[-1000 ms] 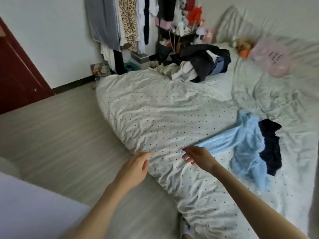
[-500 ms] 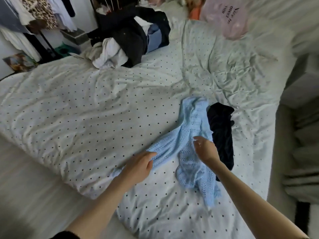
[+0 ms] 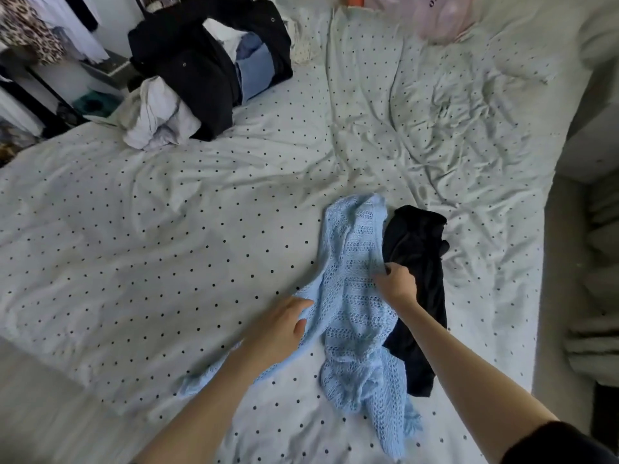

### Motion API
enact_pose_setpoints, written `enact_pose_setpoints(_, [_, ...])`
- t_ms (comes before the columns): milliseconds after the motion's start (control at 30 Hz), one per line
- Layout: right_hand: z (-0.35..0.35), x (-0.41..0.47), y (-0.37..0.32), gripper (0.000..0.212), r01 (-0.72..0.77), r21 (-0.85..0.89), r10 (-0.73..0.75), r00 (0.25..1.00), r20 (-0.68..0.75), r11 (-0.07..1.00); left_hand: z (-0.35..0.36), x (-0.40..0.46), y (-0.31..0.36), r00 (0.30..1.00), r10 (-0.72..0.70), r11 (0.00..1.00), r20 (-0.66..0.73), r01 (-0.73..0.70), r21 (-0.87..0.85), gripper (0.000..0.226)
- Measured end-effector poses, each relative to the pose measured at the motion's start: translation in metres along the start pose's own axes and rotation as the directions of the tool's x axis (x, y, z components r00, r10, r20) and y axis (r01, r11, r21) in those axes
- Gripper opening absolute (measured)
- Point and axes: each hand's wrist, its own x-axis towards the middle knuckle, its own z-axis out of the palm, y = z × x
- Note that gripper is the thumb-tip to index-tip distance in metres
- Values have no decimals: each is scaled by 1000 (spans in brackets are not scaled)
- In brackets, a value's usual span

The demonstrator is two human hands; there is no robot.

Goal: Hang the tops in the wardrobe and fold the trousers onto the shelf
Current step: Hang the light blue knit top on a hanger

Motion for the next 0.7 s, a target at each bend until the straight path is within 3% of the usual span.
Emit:
enact_pose_setpoints(33, [1,-3,-3,30,29,21,-29,999,-30,999,-1,0,2,1000,0,1000,-11,0,-14,41])
enact_pose_setpoints(100, [-2,-12,-12,40,102,88,-101,995,-14,991,-5,0,10,999,-5,997,-48,1,-79,40])
enact_pose_setpoints(233, [-29,-43,-57,48,241,211,-256,966,46,947,-20,-4,33,993,-15,946,-118,-24,-323,47])
enact_pose_setpoints(333, [-49,-78,-104,44,316,281,-349,934,78,906,-39,-19,53,978,-77,825,-192,-45,-563,54])
enact_pose_setpoints(400, [-56,-101,-134,37,352,306,-403,908,118,884,-53,-28,64,943,-166,738,-287,-74,-670,38])
enact_pose_setpoints(467, [-58,-134,-165,40,453,230,-489,863,130,861,-74,-50,61,853,-286,679,-437,-141,-720,16])
enact_pose_setpoints(500, [-56,-151,-181,42,536,101,-545,831,107,838,-89,-65,55,804,-326,665,-497,-179,-725,15])
enact_pose_setpoints(600, [-50,-198,-222,23,672,-248,-690,724,21,698,-133,-117,29,769,-306,671,-561,-244,-700,25])
enact_pose_setpoints(700, [-26,-257,-265,25,805,-225,-808,580,103,549,-176,-197,-10,742,-261,724,-618,-273,-633,31])
